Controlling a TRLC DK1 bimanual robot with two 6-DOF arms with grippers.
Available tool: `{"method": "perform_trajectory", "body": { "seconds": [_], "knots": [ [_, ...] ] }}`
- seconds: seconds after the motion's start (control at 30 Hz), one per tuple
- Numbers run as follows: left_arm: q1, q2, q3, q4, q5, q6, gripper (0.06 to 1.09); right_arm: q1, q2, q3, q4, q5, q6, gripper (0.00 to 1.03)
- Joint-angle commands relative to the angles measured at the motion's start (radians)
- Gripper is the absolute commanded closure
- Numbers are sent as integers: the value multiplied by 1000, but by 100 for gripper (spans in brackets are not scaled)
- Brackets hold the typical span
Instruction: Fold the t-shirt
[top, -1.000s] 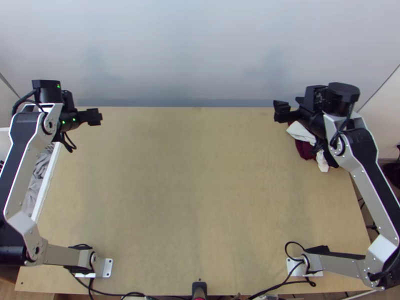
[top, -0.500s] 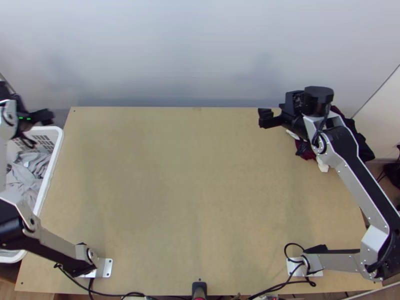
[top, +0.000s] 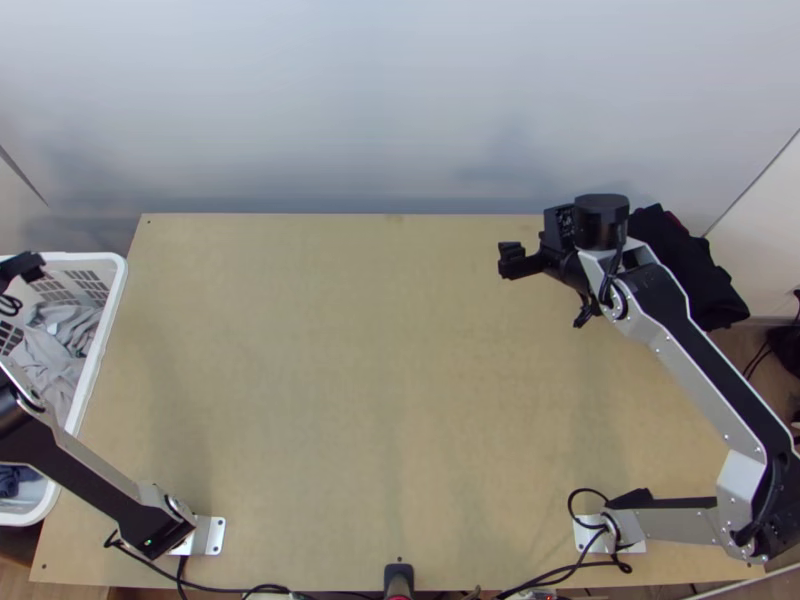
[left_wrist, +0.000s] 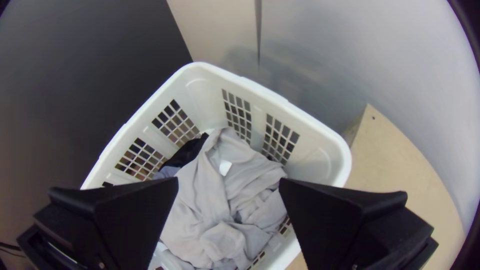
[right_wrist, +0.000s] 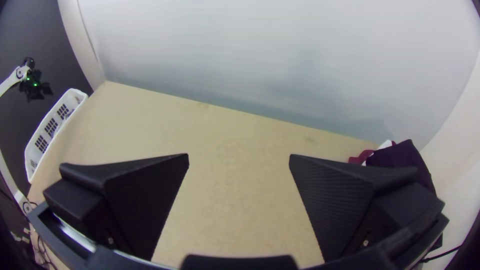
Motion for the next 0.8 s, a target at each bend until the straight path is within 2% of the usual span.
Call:
{"method": "perform_trajectory", "body": {
  "seconds": [0.0,0.13,0.37,0.53,0.77],
  "knots": [
    [65,141,34,6,0,0,11,25,-14,-26,10,18,-2,9],
    [76,196,34,20,-3,-5,11,30,-14,-35,10,18,0,9],
    [80,308,53,65,-80,15,11,51,-19,-66,18,22,1,9],
    [82,377,65,79,-103,20,11,54,-22,-66,18,25,0,9],
    [71,421,60,72,-101,32,11,57,-23,-75,18,30,-2,9]
  ]
}}
